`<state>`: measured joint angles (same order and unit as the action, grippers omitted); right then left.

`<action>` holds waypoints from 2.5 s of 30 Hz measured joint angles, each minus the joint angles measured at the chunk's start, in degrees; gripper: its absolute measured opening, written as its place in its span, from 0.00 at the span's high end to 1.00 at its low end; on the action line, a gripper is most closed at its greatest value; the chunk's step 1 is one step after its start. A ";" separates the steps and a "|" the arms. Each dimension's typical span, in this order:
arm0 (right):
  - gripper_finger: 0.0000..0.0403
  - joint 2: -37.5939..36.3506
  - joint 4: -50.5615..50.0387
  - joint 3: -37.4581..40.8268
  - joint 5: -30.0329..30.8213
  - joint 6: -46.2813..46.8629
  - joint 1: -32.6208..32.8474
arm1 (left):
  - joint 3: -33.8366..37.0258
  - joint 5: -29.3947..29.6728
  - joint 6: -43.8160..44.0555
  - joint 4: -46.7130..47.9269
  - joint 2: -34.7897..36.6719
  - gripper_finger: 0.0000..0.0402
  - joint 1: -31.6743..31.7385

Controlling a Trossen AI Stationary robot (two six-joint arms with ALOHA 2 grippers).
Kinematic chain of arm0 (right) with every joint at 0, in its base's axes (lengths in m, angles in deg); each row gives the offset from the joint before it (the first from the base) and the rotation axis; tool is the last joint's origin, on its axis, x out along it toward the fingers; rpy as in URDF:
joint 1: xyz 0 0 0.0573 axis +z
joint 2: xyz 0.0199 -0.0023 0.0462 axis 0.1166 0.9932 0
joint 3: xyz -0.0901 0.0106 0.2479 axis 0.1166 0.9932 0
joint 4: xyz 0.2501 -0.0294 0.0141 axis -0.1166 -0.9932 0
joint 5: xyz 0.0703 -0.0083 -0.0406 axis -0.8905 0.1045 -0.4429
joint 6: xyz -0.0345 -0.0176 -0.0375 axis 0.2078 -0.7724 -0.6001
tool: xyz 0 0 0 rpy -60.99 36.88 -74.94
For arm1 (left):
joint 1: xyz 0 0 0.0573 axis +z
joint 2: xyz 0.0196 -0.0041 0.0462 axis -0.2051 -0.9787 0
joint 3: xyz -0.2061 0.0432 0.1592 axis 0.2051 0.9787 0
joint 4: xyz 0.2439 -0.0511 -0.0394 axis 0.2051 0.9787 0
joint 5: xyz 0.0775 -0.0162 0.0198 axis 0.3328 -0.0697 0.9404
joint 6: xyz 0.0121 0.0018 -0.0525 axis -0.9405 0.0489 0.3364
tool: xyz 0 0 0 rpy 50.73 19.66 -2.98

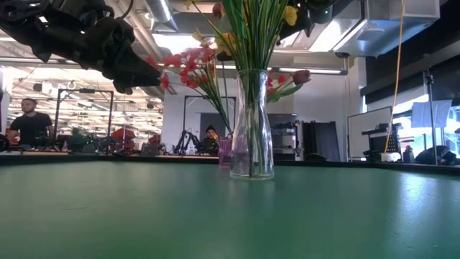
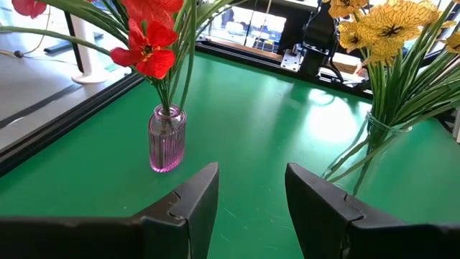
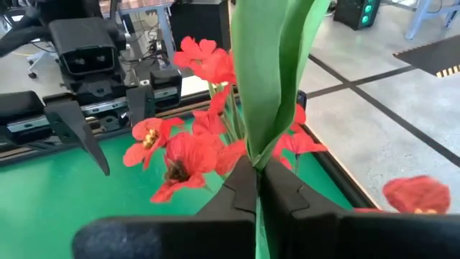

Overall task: Sort flowers into vase by color
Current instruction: Put the red tulip into the pink vase

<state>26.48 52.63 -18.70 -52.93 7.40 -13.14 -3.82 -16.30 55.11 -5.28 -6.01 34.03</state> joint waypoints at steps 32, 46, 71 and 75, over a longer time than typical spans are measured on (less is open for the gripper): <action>1.00 -0.15 -0.62 0.00 4.09 -3.06 0.00 | 0.00 -0.02 0.00 0.02 0.00 0.61 0.02; 1.00 2.11 2.28 5.95 5.15 -1.06 0.00 | 0.00 -0.02 -0.04 1.30 0.00 0.61 0.02; 0.99 3.64 -0.49 6.05 6.18 0.02 0.74 | 0.00 -0.02 -0.26 1.51 0.00 0.61 0.01; 0.93 3.38 -0.78 6.05 3.07 -0.46 0.71 | 0.00 -0.02 -0.26 1.73 0.00 0.61 0.02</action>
<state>29.86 51.85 -12.65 -49.87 6.94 -12.43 -3.82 -16.32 54.85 -3.54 -6.01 34.05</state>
